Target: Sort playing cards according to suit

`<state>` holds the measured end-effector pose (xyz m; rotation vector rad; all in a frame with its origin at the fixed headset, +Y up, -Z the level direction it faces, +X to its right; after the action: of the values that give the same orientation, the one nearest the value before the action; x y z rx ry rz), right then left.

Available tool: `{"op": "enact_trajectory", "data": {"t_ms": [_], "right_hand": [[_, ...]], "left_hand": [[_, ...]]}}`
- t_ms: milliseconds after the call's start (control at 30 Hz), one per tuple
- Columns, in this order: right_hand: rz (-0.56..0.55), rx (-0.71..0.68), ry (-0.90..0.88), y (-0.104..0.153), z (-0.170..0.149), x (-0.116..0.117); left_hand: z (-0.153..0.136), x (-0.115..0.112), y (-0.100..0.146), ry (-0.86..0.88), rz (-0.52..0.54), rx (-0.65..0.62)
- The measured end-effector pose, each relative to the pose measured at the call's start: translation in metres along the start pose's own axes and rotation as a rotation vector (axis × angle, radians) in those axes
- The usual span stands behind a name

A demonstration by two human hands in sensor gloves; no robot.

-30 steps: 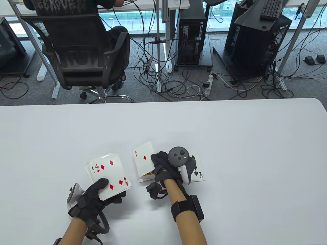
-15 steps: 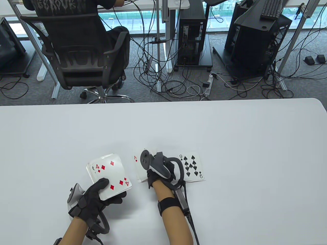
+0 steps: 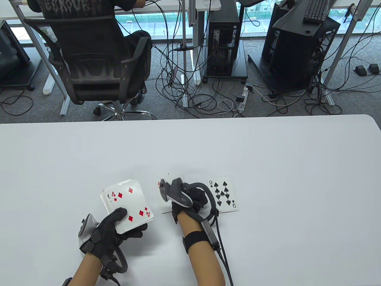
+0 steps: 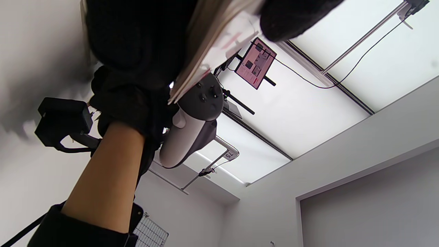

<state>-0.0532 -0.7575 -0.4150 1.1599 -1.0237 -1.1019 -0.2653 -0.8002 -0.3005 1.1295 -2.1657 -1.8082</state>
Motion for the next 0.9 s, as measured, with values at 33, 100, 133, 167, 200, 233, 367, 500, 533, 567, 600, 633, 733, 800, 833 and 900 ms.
{"op": "enact_trajectory", "data": {"t_ms": [33,100,133,167,200,233,367,500,533,567,600,633,733,800,833,900], "right_hand": [[-0.092,-0.011,-0.077,0.003,-0.003,-0.01],[-0.154,-0.049,-0.253,0.008,-0.007,-0.025],[-0.169,-0.066,-0.373,0.013,-0.01,-0.032],[-0.178,-0.106,-0.465,0.016,-0.01,-0.037],[-0.206,-0.14,-0.605,0.022,-0.011,-0.043],[-0.242,-0.15,-0.689,0.027,-0.012,-0.047],[-0.281,-0.26,-1.035,0.051,-0.007,-0.055],[-0.166,-0.368,-1.038,0.067,0.009,-0.051],[-0.145,-0.4,-1.007,0.071,0.014,-0.049],[-0.141,-0.412,-0.981,0.073,0.017,-0.049],[-0.146,-0.433,-0.946,0.076,0.02,-0.049],[-0.15,-0.451,-0.919,0.078,0.023,-0.049],[-0.176,-0.449,-0.892,0.08,0.026,-0.049],[-0.181,-0.405,-0.978,0.078,0.024,-0.047],[-0.157,-0.395,-1.021,0.076,0.023,-0.045],[-0.066,-0.366,-1.143,0.072,0.021,-0.039]], "left_hand": [[0.0,0.0,0.0,-0.001,-0.001,-0.001],[0.001,0.0,0.0,-0.003,-0.004,-0.002],[0.0,0.0,0.0,-0.005,-0.004,-0.002],[0.0,0.0,0.0,-0.005,-0.003,-0.001],[0.0,0.0,0.0,-0.004,-0.002,0.001],[-0.001,0.001,0.0,-0.004,-0.002,0.002],[0.0,0.001,0.0,-0.008,-0.001,0.003],[-0.001,0.001,0.0,-0.008,-0.002,0.003],[-0.001,0.001,0.0,-0.008,-0.002,0.003],[-0.001,0.0,0.0,-0.008,-0.003,0.003],[-0.001,0.0,0.0,-0.01,-0.005,0.002],[-0.001,0.0,0.0,-0.011,-0.005,0.002],[-0.001,0.002,0.001,-0.037,0.002,0.013],[-0.001,0.002,0.0,-0.038,-0.002,0.008],[-0.001,0.001,0.0,-0.03,-0.009,0.005],[0.0,0.001,0.0,-0.027,-0.015,-0.002]]}}
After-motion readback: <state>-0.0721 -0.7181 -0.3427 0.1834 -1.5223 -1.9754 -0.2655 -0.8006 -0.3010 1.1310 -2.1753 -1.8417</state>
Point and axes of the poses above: the tracker on the back of each hand, its own z axis roughly to the thumb side, its own y axis roughly from the fingertips to the wrist, x = y × z, the point moved 3 cm from there along -y, roughly from the wrist to the fingertips, and after that the axes turned 3 degrees about y, right-handed, at the moved point
